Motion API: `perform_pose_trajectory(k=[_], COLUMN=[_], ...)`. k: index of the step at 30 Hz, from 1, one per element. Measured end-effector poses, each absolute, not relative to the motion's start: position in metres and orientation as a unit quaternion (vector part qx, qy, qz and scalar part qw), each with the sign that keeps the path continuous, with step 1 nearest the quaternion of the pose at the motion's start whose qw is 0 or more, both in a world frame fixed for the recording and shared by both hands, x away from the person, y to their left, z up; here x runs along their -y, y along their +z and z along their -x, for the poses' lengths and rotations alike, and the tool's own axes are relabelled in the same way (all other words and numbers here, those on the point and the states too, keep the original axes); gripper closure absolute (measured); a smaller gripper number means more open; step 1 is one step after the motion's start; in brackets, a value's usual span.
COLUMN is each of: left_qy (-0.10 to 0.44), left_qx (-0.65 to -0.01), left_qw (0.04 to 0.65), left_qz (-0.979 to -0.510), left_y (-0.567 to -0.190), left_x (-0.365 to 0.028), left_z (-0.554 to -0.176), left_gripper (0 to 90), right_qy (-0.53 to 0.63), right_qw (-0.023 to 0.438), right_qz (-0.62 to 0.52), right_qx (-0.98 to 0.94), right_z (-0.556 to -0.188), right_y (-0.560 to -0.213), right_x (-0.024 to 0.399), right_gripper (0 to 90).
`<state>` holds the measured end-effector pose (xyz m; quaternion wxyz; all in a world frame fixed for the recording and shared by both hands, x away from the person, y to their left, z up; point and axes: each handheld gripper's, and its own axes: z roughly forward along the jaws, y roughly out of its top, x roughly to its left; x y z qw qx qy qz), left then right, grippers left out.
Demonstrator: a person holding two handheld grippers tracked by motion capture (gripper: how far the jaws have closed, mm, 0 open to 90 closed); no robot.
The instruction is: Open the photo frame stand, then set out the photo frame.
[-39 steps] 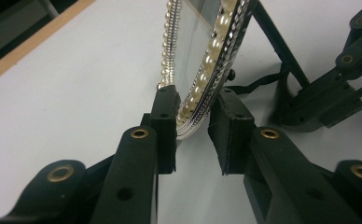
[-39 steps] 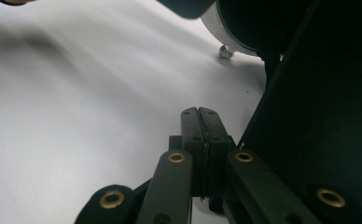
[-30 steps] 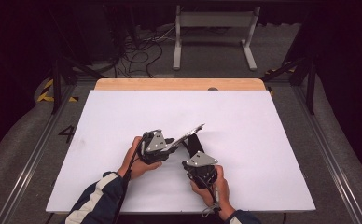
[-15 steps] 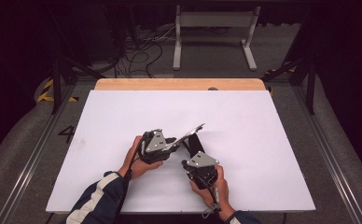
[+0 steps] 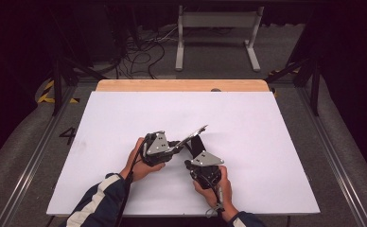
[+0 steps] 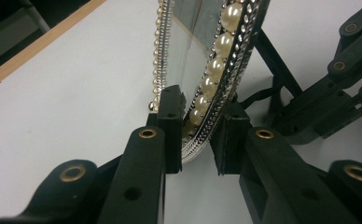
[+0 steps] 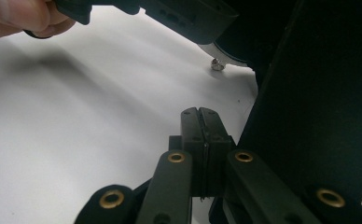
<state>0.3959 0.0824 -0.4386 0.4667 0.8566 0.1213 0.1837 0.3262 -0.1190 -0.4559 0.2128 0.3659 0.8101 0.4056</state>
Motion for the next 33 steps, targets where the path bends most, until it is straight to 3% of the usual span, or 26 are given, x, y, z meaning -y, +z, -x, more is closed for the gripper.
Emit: perform_pose_trajectory(k=[33], left_qy=[0.211], left_qx=[-0.095], left_qw=[0.436], left_qz=[-0.870], left_y=[-0.434], left_x=[-0.078], left_z=[-0.382], left_gripper=[79.1], right_qy=[0.396], right_qw=[0.208], right_qz=[-0.370], right_qx=[-0.814], right_z=[-0.323], right_y=[-0.453], right_x=[0.125], right_gripper=[90.0])
